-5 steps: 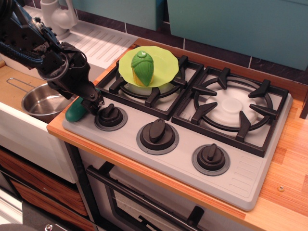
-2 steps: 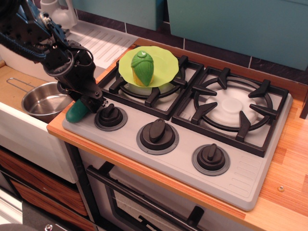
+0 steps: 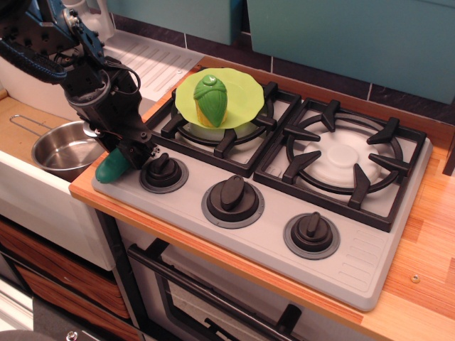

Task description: Put corncob on plate and cucumber in pot or pan in sink

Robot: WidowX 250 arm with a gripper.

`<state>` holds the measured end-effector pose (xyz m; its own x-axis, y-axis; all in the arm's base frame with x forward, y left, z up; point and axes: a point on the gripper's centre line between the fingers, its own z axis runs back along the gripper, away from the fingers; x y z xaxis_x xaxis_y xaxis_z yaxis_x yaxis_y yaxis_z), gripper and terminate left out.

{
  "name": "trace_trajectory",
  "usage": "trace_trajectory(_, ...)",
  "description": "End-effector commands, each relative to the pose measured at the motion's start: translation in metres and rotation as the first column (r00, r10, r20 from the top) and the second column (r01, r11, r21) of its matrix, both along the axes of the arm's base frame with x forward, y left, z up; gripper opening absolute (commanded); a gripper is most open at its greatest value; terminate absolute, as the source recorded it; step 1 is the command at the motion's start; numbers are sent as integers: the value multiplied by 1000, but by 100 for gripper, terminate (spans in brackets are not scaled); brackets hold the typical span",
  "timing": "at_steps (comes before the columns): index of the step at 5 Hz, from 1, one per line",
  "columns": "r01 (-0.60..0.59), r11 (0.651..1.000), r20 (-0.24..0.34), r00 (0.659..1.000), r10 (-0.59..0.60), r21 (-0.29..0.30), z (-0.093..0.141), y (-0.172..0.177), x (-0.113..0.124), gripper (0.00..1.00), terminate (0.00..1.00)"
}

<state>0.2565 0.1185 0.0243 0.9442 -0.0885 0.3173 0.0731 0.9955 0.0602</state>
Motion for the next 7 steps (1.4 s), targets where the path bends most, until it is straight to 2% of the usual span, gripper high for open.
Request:
trace_trajectory(1,22,998,47,999,-25,56,40,9,8,0,0)
trace_trajectory(2,57,996,75,995,-62,67,40,19,7,0,0)
trace_trajectory(4,110,991,114,986,-119,81,33,51,25,0,0)
trace_trajectory(7,127,986,101,985,-138,104,32,101,42,0,0)
